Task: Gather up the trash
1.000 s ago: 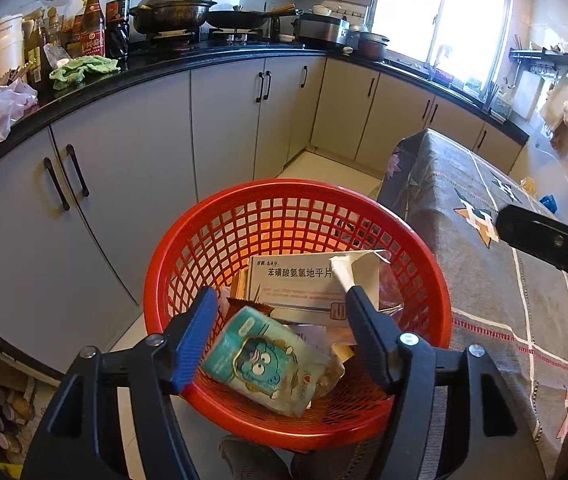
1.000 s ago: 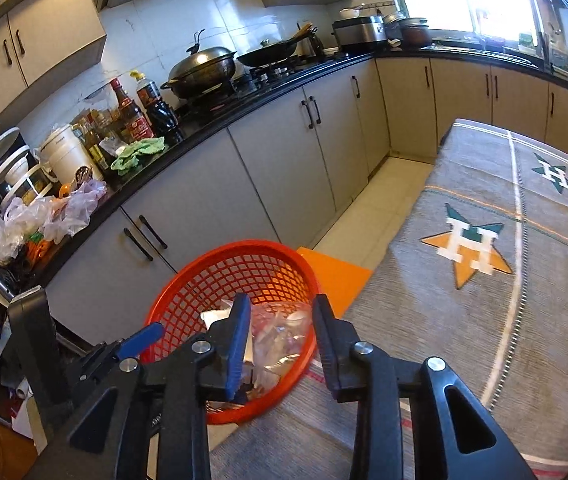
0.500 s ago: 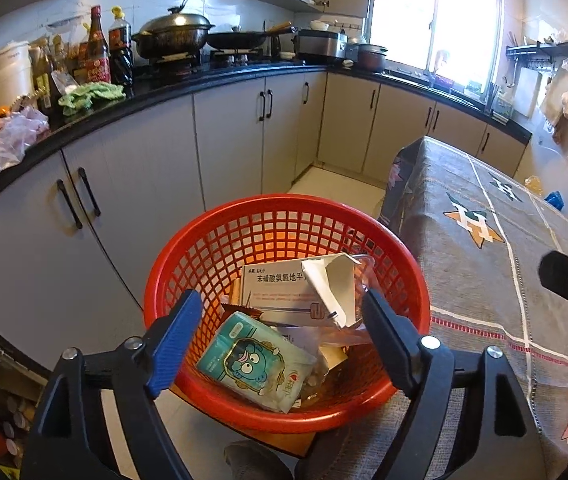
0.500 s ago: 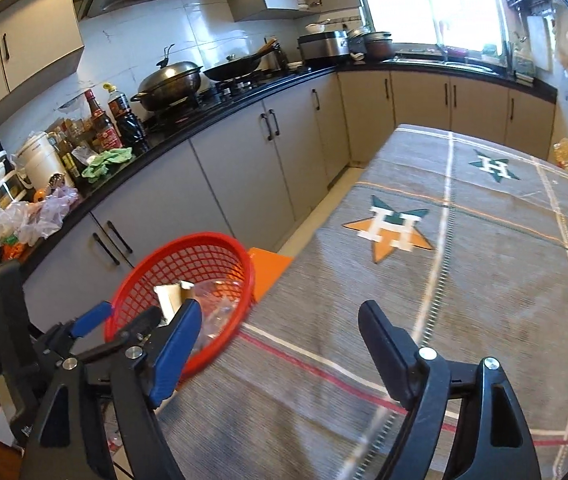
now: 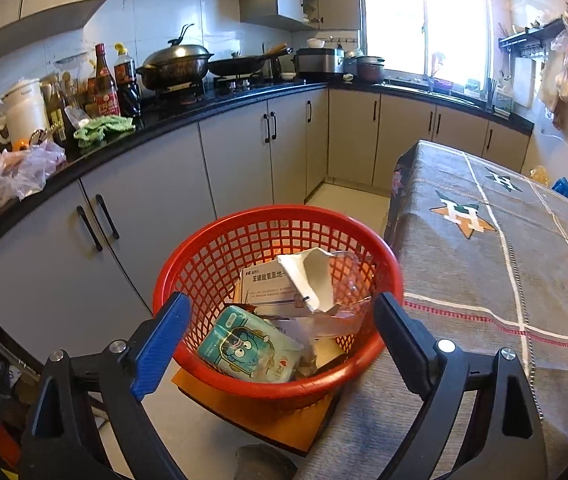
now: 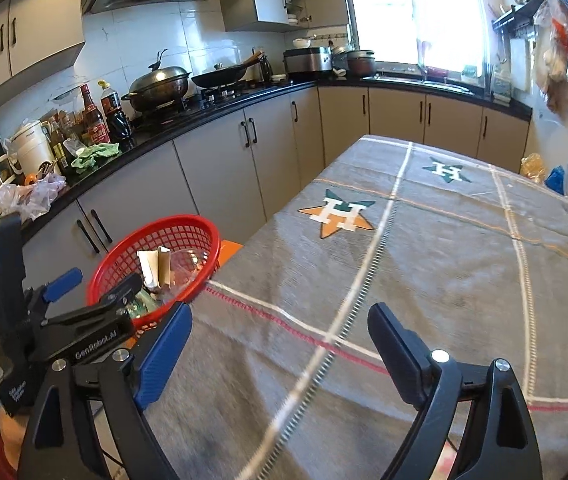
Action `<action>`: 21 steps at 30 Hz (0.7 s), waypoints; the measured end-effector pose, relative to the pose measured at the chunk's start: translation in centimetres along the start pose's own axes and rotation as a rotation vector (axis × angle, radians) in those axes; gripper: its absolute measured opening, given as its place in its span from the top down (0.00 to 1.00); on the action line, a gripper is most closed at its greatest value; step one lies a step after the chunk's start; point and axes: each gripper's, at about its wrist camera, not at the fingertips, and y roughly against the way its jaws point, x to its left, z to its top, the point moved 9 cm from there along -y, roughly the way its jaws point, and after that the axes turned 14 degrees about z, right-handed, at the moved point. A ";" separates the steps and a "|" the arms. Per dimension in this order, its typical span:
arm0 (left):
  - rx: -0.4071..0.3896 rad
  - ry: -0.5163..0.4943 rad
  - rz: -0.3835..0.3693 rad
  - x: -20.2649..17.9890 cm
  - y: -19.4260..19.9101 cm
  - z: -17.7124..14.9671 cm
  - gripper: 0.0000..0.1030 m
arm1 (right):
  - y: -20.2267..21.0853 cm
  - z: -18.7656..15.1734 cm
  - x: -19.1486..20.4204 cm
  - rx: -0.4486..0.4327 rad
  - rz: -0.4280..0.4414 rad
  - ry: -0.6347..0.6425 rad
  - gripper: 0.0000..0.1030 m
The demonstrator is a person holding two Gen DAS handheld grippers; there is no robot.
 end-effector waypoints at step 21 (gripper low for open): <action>-0.100 -0.045 0.056 -1.5 7.2 -1.3 0.05 | 7.7 -5.1 -1.8 -0.072 -0.088 0.012 0.08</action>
